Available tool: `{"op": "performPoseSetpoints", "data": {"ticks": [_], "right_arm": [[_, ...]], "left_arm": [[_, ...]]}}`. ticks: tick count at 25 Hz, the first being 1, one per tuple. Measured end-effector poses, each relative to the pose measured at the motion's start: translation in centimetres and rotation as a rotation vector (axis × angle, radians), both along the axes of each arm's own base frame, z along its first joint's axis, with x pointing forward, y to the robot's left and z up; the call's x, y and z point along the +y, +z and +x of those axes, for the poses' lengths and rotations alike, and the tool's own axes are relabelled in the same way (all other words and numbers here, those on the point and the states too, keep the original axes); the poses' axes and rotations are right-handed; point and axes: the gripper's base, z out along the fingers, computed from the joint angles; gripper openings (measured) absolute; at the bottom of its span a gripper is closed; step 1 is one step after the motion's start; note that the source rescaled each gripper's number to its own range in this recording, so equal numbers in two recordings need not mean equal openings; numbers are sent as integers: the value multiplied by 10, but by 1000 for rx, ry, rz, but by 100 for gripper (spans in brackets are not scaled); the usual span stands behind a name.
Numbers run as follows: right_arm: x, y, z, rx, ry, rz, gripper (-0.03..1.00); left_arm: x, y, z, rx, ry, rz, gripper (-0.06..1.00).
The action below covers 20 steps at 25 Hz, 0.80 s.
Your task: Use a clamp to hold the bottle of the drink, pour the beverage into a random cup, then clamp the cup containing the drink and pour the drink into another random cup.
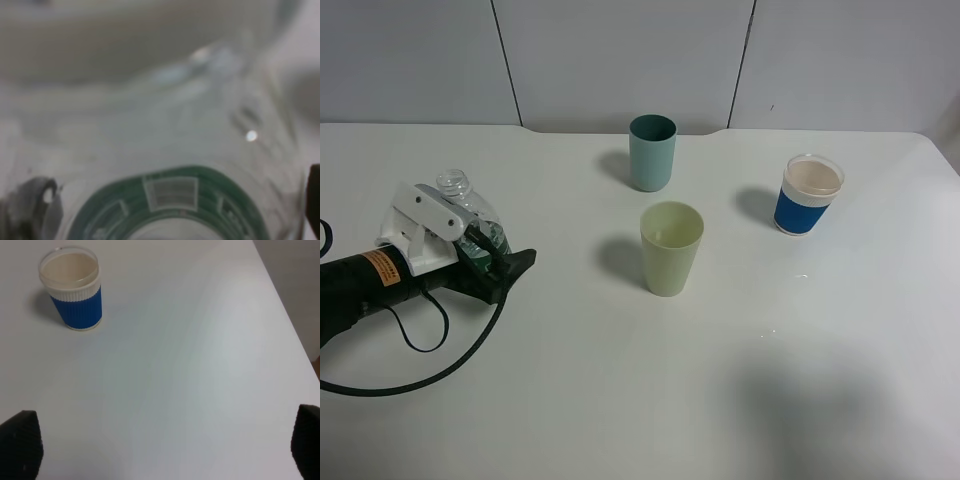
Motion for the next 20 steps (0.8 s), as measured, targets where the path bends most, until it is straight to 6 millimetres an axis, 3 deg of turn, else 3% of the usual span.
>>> {"op": "performPoseSetpoints", "data": {"ticks": [1,2,3,12,20], "right_arm": [[0,0,0,0,0,0,100],[0,0,0,0,0,0,100],[0,0,0,0,0,0,100],[0,0,0,0,0,0,100],[0,0,0,0,0,0,100]], "left_arm": [[0,0,0,0,0,0,81],[0,0,0,2,-2,1,95],[0,0,0,2,-2,1,97],[-1,-2,-6,20,-25,4,99],[10,16,-49,29,8,8,99]]}}
